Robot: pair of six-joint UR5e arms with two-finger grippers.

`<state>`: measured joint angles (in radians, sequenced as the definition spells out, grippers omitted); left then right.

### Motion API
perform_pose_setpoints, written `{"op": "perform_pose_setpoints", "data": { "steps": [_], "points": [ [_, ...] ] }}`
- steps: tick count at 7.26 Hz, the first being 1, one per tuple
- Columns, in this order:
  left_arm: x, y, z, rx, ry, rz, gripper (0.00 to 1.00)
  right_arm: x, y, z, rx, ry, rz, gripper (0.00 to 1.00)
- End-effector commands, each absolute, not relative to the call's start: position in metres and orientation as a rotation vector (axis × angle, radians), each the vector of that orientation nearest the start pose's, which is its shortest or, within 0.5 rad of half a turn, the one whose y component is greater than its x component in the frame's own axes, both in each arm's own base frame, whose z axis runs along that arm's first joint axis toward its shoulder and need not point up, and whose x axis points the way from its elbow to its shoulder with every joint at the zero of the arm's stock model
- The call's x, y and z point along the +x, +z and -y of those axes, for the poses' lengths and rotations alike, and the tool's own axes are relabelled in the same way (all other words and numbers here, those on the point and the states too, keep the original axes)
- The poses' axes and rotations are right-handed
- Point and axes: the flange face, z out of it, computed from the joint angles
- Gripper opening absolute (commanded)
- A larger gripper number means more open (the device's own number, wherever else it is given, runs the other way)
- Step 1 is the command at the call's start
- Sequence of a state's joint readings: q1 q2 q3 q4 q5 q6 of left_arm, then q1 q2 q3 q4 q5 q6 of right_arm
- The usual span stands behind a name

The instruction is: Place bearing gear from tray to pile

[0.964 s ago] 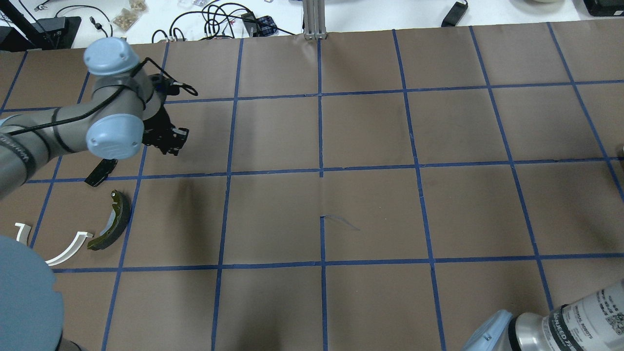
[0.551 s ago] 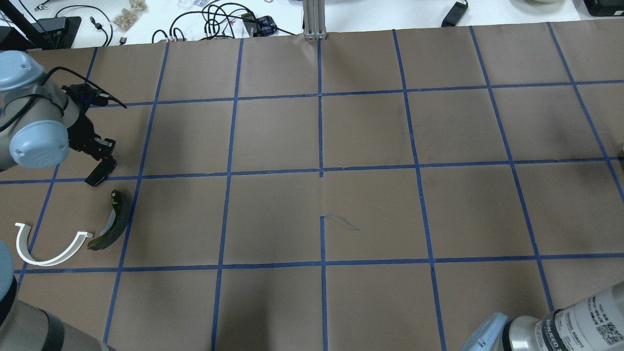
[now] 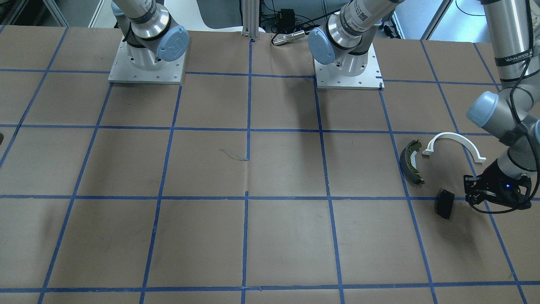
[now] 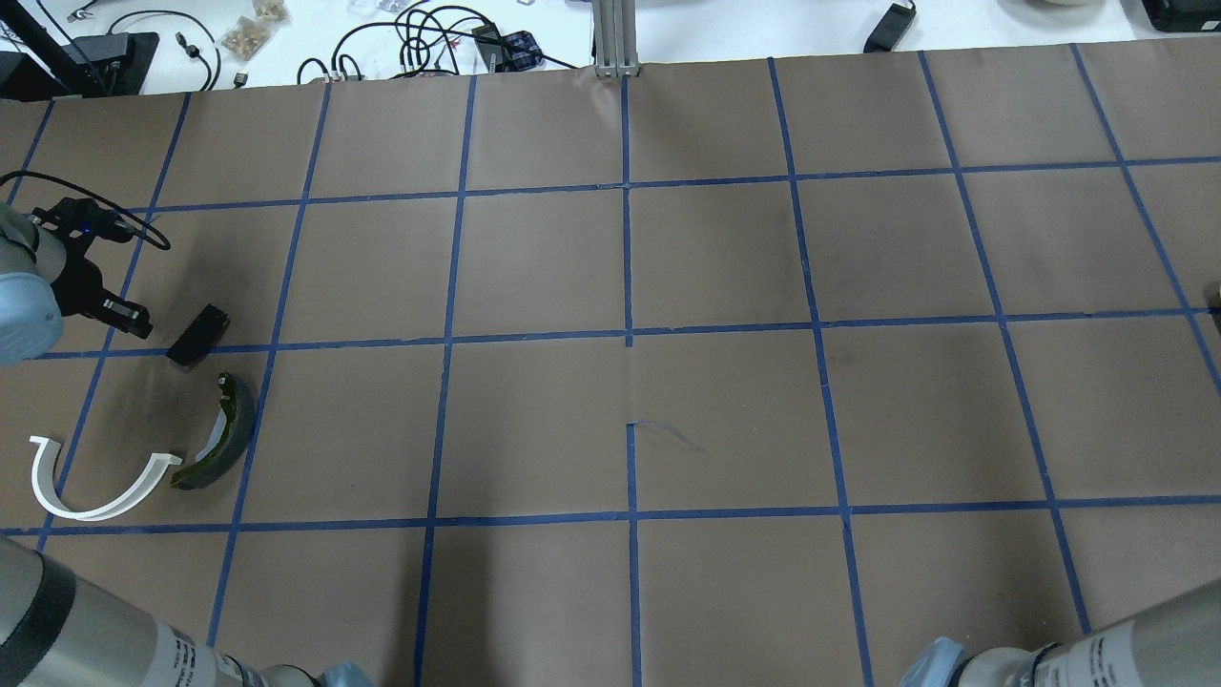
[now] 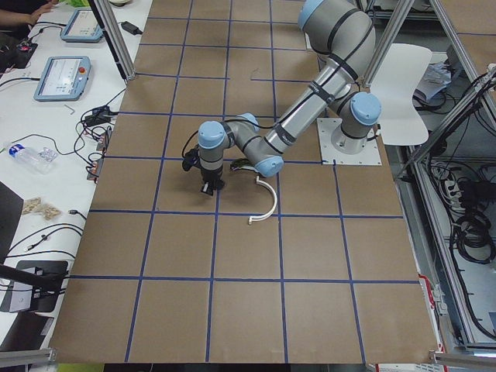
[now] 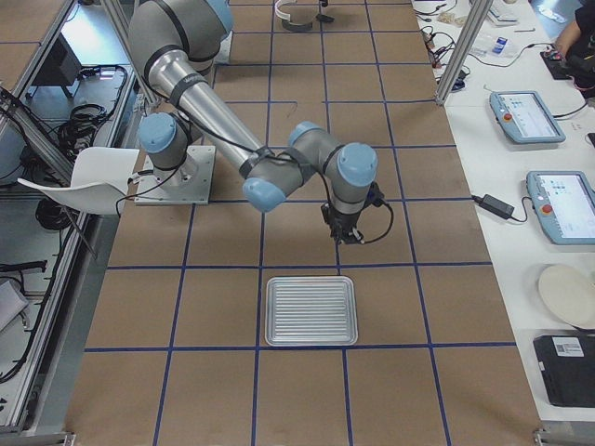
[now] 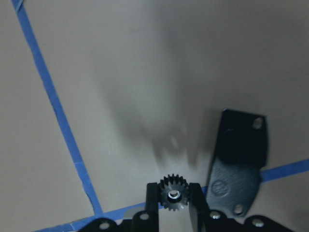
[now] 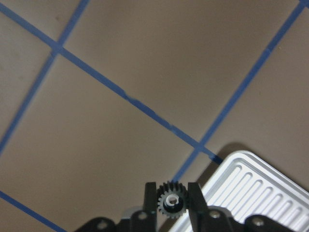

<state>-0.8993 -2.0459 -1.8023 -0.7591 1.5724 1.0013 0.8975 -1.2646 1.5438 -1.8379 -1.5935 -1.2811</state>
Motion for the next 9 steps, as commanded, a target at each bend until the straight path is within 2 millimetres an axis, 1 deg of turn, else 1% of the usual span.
{"op": "perform_pose_setpoints", "data": {
  "steps": [1,2,3,4,5,6,7,8,9],
  "points": [
    [0.283,0.187,0.545,0.490,-0.102,-3.052,0.08,-0.125,0.391,0.576,-0.704,0.094,-3.029,0.09],
    [0.284,0.188,0.544,0.486,-0.104,-3.056,0.80,-0.054,0.392,0.586,-0.547,0.094,-3.068,0.09],
    [0.282,0.192,0.541,0.483,-0.085,-3.072,0.94,0.011,0.390,0.589,-0.417,0.099,-3.094,0.09],
    [0.278,0.201,0.543,0.483,-0.086,-3.070,0.98,0.065,0.378,0.593,-0.293,0.112,-3.109,0.09],
    [0.271,0.205,0.547,0.491,-0.093,-3.062,1.00,0.132,0.365,0.586,-0.209,0.145,-3.119,0.09],
    [0.265,0.220,0.550,0.504,-0.104,-3.052,1.00,0.211,0.349,0.580,-0.130,0.098,-3.077,0.09],
    [0.241,0.222,0.556,0.491,-0.098,-3.070,1.00,0.267,0.326,0.576,-0.084,0.067,-3.075,0.09],
    [0.206,0.234,0.570,0.478,-0.113,-3.056,1.00,0.316,0.299,0.568,-0.024,0.048,-3.073,0.09],
    [0.163,0.241,0.576,0.529,-0.084,-3.062,1.00,0.354,0.269,0.559,-0.044,0.055,-3.075,0.08]
  ]
}}
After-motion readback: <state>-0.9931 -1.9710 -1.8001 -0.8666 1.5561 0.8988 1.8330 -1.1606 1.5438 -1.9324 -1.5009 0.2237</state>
